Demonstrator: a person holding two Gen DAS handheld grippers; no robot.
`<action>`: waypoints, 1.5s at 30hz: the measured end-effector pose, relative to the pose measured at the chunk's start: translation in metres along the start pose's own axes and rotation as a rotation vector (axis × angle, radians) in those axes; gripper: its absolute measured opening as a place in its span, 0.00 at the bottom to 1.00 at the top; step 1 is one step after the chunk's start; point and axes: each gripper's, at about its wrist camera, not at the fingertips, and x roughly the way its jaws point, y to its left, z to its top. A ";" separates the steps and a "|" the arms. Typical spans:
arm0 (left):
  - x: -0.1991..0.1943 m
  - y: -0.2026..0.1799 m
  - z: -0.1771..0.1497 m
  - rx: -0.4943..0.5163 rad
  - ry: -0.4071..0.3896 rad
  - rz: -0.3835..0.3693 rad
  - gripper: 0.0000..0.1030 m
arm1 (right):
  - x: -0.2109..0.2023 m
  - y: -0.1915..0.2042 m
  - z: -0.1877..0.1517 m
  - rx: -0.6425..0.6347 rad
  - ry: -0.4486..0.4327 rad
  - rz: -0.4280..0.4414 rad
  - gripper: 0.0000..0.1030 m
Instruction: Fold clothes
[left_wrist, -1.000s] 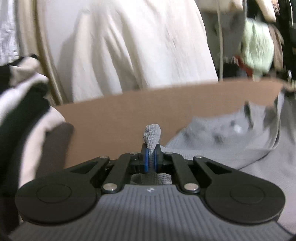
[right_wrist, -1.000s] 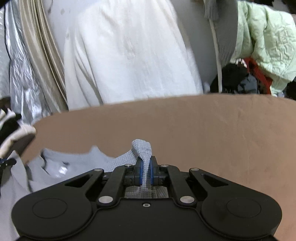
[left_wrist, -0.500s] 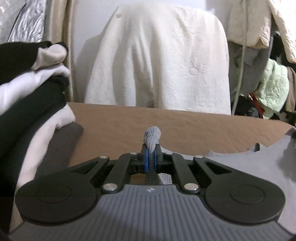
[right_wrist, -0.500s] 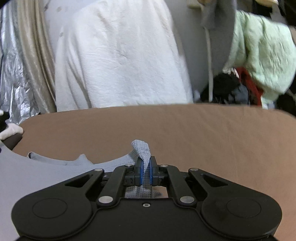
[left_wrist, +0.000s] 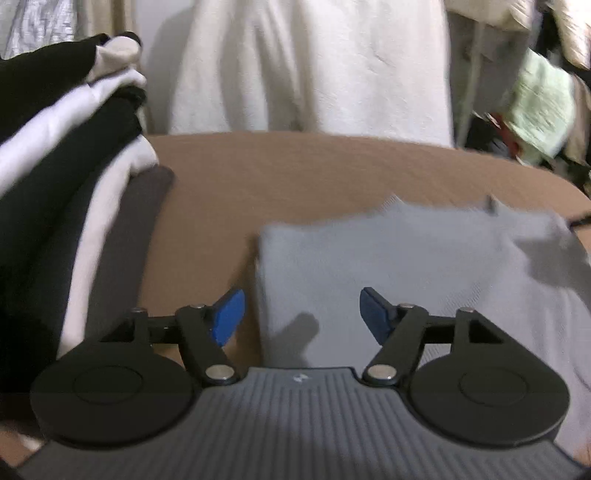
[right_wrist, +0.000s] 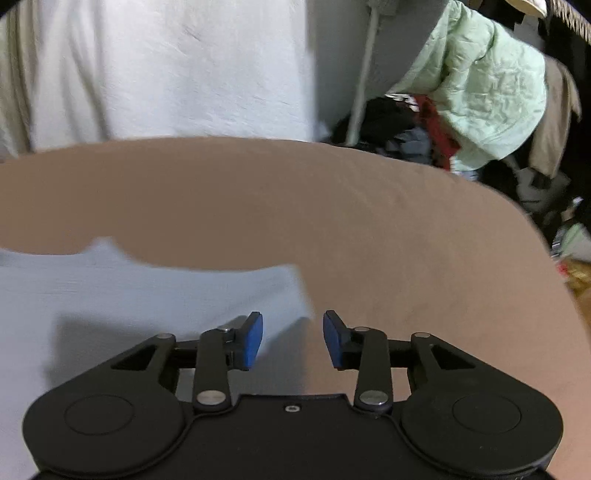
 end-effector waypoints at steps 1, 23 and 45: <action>0.002 -0.004 -0.009 0.017 0.042 0.028 0.67 | -0.012 0.005 -0.011 -0.014 -0.009 0.037 0.44; -0.054 0.024 -0.104 -0.533 0.350 -0.234 0.77 | -0.133 -0.087 -0.213 0.758 0.185 0.467 0.68; -0.049 0.012 -0.099 -0.491 0.304 -0.181 0.11 | -0.103 -0.076 -0.214 0.613 -0.104 0.248 0.06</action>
